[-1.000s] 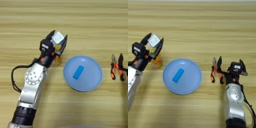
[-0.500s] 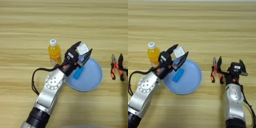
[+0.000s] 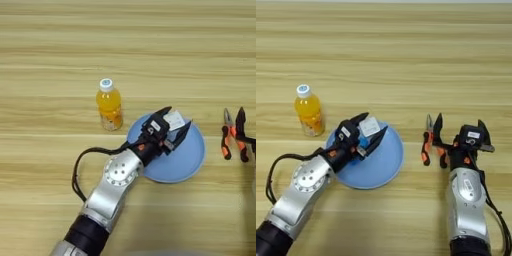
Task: Move the objects on the table
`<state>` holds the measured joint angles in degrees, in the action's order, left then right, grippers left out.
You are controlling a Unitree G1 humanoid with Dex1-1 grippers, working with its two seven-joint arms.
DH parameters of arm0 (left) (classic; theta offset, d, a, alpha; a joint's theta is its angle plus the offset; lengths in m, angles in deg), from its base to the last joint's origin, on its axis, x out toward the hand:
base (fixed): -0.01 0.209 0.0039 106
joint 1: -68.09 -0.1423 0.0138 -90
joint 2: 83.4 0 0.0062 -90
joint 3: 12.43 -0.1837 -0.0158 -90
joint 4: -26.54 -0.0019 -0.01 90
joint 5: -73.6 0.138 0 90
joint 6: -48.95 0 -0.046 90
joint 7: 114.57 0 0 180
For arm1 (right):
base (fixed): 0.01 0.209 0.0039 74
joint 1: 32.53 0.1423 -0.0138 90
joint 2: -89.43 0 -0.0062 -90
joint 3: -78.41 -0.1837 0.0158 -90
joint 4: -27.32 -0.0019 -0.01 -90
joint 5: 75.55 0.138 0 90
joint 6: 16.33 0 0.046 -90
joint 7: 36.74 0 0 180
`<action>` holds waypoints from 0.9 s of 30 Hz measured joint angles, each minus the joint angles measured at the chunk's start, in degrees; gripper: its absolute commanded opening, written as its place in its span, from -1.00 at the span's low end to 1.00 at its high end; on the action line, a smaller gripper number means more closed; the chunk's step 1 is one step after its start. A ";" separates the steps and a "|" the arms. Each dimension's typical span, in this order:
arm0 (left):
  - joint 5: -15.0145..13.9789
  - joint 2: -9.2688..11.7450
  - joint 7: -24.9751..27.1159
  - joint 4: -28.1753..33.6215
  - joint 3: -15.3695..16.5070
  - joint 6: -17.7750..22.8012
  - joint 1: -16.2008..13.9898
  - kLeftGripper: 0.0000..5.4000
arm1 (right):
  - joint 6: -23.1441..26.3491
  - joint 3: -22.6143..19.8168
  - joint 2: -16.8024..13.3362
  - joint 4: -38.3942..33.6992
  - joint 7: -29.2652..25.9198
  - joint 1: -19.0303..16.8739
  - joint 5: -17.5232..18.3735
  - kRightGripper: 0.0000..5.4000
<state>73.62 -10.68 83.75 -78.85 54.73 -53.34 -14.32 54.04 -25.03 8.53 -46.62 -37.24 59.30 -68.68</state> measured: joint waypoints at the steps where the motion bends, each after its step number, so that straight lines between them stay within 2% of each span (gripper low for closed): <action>1: 0.19 -0.03 -0.14 -1.25 0.02 -0.52 0.25 0.10 | 0.00 0.00 0.00 0.00 0.00 0.00 0.00 1.00; 6: 1.82 -0.12 -0.23 -5.90 0.05 -1.88 0.97 0.10 | -0.01 0.00 0.01 0.01 -0.01 -0.01 0.00 1.00; 13: 2.09 -0.40 0.46 -9.05 -0.07 -1.79 2.14 0.10 | -0.01 0.00 0.09 0.04 0.00 -0.01 0.00 1.00; 27: 4.00 -0.35 1.21 -10.01 -1.74 -2.41 2.54 0.10 | -0.01 0.02 0.33 0.08 0.12 -0.01 -0.05 1.00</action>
<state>77.62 -11.04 84.96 -88.85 52.98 -55.75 -11.77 54.03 -25.01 8.86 -46.54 -37.13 59.29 -68.72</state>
